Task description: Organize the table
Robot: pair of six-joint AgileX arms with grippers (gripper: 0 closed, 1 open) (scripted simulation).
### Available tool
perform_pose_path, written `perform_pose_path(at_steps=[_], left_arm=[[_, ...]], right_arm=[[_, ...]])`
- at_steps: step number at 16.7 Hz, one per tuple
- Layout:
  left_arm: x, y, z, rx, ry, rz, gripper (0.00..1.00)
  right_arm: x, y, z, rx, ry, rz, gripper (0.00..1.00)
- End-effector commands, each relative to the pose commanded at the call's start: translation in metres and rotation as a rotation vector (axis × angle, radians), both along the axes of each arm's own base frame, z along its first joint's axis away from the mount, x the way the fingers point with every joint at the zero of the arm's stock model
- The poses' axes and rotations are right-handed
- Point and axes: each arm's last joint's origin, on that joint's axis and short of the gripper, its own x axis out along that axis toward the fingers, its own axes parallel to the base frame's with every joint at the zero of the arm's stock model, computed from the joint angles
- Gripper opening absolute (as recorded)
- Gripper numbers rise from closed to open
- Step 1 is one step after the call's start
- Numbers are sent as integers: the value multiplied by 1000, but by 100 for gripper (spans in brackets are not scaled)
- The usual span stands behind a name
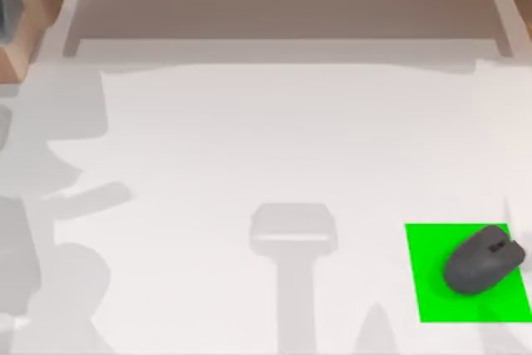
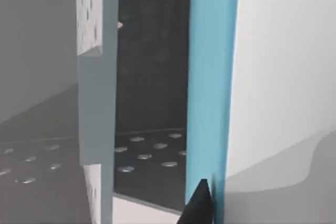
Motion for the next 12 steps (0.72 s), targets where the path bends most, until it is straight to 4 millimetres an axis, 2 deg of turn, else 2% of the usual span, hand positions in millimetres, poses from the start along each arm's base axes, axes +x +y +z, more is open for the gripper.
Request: perform_pose_path(at_steps=[3, 5, 12], left_arm=[[19, 19, -10, 49, -27, -50, 0], [27, 24, -17, 62, -32, -73, 0], [29, 23, -18, 66, -32, -82, 0]], right_arm=[[0, 0, 0, 0, 0, 0, 100], [0, 0, 0, 0, 0, 0, 100], [0, 0, 0, 0, 0, 0, 100]])
